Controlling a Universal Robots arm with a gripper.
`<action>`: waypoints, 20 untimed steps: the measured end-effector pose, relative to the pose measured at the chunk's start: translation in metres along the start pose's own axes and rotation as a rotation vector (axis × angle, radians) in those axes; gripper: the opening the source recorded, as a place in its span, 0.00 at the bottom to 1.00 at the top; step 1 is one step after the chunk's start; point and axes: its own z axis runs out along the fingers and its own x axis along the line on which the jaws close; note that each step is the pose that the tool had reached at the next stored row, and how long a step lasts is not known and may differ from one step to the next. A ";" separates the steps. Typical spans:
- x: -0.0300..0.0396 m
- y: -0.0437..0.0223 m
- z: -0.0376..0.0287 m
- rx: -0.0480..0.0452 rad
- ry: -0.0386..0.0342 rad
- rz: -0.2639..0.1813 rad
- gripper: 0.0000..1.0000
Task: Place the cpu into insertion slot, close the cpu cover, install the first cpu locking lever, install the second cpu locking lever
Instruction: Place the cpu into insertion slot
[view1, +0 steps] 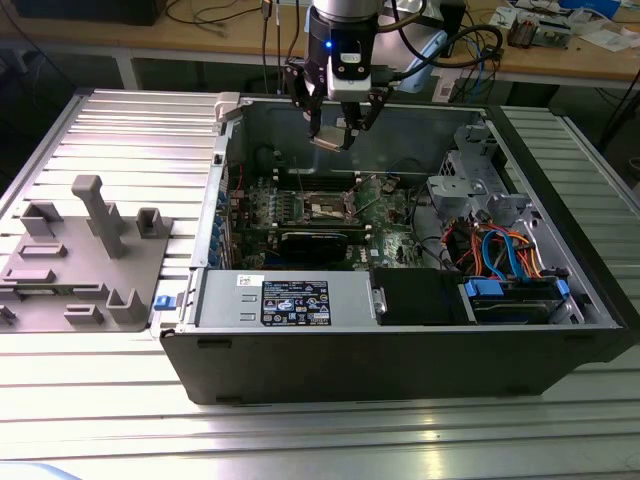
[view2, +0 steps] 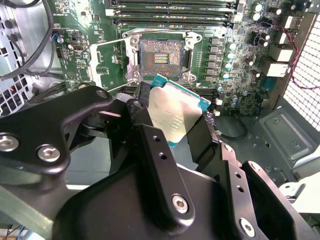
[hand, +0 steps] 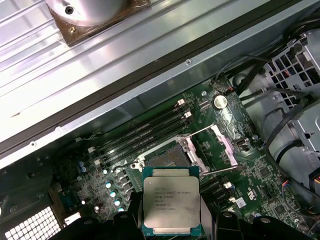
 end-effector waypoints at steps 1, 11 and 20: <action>0.0000 0.0000 0.0000 0.0000 -0.0001 0.001 0.54; 0.0000 0.0000 0.0000 -0.0001 -0.0004 0.006 0.54; 0.0000 0.0000 0.0000 -0.0002 -0.0007 0.011 0.54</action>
